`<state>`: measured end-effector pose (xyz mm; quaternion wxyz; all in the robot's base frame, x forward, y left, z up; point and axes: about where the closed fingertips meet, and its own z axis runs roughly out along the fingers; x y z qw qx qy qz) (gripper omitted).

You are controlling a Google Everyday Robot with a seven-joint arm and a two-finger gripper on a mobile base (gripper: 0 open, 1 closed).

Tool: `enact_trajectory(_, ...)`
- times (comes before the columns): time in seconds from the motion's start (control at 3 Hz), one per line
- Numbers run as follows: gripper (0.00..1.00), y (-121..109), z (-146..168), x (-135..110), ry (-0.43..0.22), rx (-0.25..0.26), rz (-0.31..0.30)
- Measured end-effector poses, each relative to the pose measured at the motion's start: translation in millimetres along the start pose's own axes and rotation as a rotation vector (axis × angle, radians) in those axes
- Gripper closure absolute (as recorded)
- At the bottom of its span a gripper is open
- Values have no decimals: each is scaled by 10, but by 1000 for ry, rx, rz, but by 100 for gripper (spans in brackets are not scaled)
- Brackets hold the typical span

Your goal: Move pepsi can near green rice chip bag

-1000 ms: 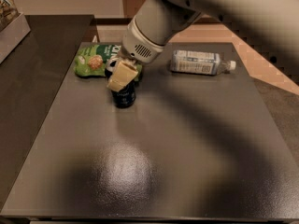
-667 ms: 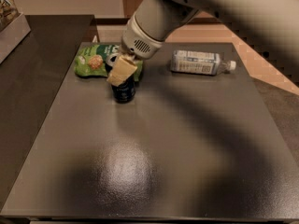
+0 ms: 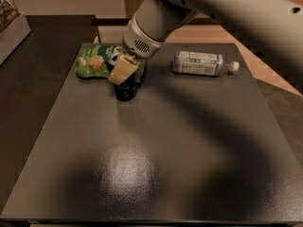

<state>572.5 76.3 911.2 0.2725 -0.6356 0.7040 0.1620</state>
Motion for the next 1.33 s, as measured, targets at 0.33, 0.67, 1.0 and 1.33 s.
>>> enact_trajectory(0.33,37,13,5,-12,0,-2,-3)
enact_trajectory(0.67,14,23,11,-23,1,-3,-5)
enact_trajectory(1.0,0,35,17,-34,1,-5,-8)
enact_trajectory(1.33,0,35,17,-34,1,-5,-8)
